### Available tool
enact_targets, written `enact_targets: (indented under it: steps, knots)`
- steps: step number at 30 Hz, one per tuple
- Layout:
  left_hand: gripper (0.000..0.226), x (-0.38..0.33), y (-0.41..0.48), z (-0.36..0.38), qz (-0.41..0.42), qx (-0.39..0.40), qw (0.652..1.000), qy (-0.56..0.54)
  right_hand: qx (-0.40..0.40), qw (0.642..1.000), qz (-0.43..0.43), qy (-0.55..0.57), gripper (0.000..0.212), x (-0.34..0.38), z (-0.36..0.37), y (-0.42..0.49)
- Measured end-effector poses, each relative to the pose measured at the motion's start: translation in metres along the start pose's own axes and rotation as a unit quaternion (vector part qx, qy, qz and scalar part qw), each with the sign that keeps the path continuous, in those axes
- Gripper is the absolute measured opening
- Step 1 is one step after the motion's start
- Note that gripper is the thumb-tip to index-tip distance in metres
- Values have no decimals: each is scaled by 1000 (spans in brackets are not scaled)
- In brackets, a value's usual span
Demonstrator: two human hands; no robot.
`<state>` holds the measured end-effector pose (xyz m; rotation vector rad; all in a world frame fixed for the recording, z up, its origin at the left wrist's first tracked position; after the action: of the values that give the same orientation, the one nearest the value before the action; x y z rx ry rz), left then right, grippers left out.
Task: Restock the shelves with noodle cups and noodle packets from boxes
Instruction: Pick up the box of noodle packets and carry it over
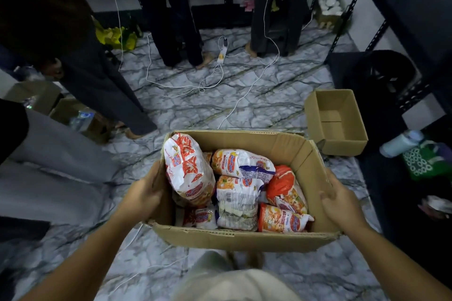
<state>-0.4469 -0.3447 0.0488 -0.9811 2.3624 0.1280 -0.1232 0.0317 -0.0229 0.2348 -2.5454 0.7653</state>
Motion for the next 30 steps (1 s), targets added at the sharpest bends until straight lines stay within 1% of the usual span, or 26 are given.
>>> enact_targets:
  steps: [6, 9, 13, 16, 19, 22, 24, 28, 30]
  knots:
    - [82, 6, 96, -7, 35, 44, 998, 9, -29, 999, 21, 33, 70, 24, -8, 34]
    - [83, 5, 153, -6, 70, 73, 995, 17, -69, 996, 38, 50, 70, 33, -9, 41]
    - [83, -10, 232, -5, 118, 121, 985, 39, -108, 986, 101, 74, 68, 35, -5, 40]
    - [81, -25, 286, 1, 167, 159, 972, 38, -140, 974, 145, 101, 71, 29, -3, 37]
    - [82, -51, 333, 15, 222, 180, 957, 48, -168, 959, 191, 127, 72, 17, -2, 36]
    - [81, -91, 371, 34, 259, 205, 943, 46, -194, 937, 245, 153, 70, 2, -2, 30]
    - [81, -120, 391, 50, 297, 227, 926, 51, -209, 920, 283, 170, 71, -12, -1, 24]
    - [78, -181, 416, 78, 355, 265, 895, 56, -236, 893, 327, 199, 74, -37, -1, 11]
    - [82, -208, 427, 94, 380, 294, 874, 75, -243, 872, 362, 224, 75, -52, -1, 4]
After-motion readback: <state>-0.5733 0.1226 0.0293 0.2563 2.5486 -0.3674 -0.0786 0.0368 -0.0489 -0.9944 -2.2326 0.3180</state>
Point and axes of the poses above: each hand's wrist, its own y-axis towards the middle knuckle, its own z-axis out of the palm, x = y × z, the point moved 5 cm from there along y, towards the middle knuckle, and after that the axes turned 15 degrees about z, right-handed, at the moved point
